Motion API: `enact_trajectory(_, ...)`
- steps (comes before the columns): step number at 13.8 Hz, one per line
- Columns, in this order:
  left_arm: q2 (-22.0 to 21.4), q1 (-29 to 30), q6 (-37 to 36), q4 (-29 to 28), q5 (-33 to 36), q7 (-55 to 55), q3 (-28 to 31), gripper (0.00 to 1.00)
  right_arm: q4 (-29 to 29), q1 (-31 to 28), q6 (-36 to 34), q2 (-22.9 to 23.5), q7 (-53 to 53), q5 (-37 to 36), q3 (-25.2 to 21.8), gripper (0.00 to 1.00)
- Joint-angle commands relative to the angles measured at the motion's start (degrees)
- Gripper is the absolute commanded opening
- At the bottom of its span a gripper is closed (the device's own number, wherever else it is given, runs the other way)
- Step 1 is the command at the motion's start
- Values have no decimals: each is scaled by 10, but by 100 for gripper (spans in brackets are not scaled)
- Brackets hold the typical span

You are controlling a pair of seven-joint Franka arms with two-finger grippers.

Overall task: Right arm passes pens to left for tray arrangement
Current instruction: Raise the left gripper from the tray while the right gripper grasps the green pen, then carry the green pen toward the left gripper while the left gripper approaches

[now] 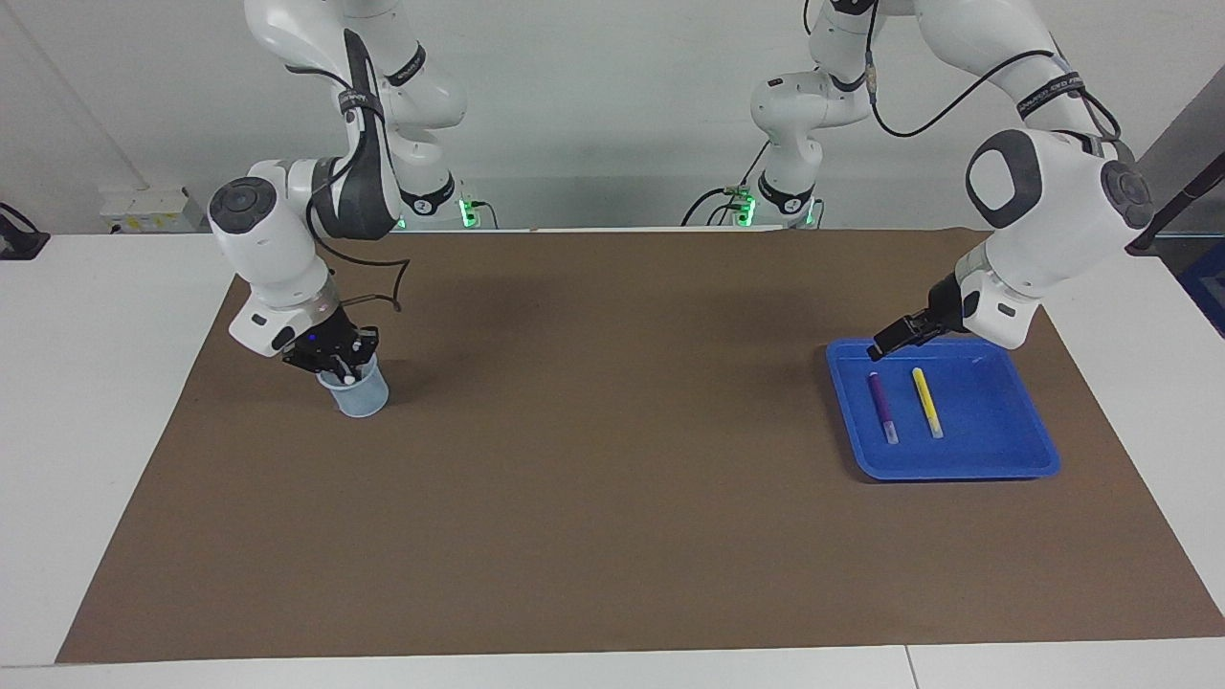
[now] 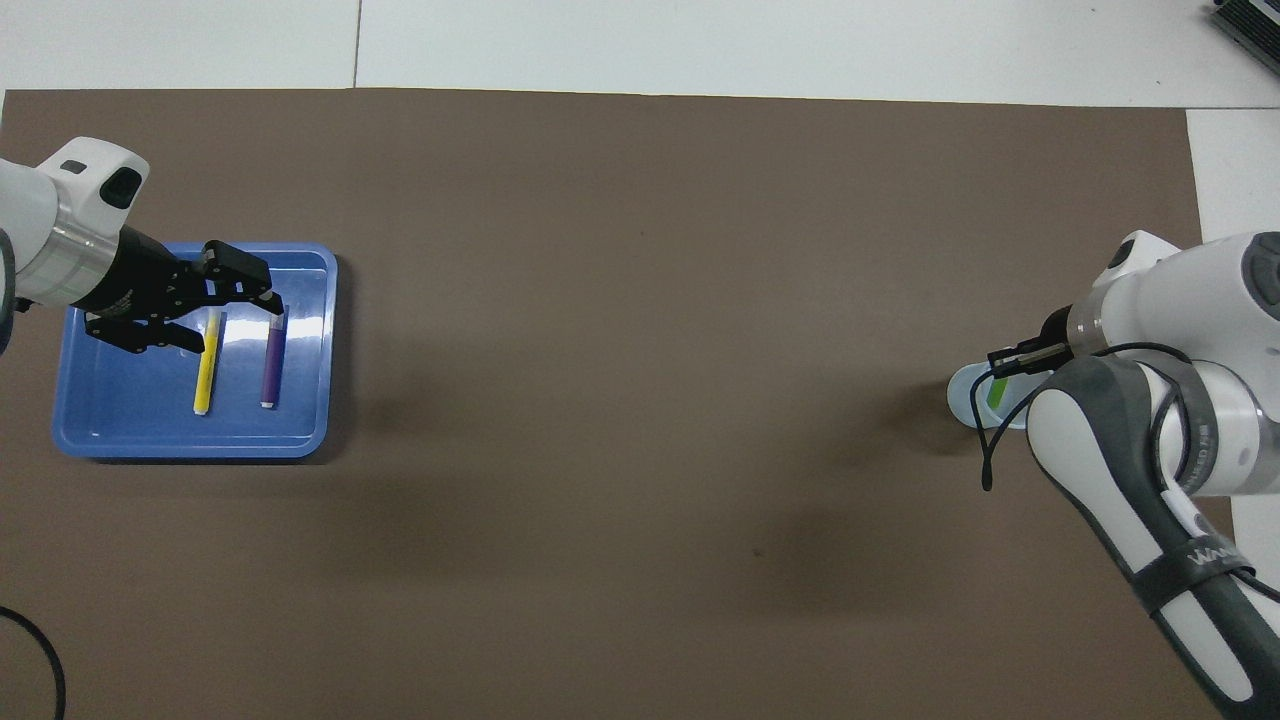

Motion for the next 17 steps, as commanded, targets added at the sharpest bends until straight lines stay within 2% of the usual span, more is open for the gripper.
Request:
enact_trajectory(1,-29,-2,1,-26,-9,-7,4,100,72,-3,-91,5,-14,-12,7,0)
enact_trajectory(4,-30,3,1,-25,-27,-6,4,100,122,2,-165,-14,-27,-23,14,0)
enact_trajectory(8,-33,-3,-12,-24,-35,-32,4,100,223,72,-267,-19,-57,-61,14,0)
enact_trajectory(10,-37,-10,-29,-19,-48,-63,-1,98,248,112,-294,-29,-47,-55,15,0)
enact_trajectory(12,-51,-23,-30,-19,-83,-135,-6,95,248,137,-289,-37,20,-32,21,0)
enact_trajectory(14,-62,-32,-23,-21,-142,-216,-8,91,250,139,-269,-38,137,66,30,0)
enact_trajectory(17,-80,-39,-1,-26,-209,-356,-9,90,230,143,-176,-38,240,177,36,0)
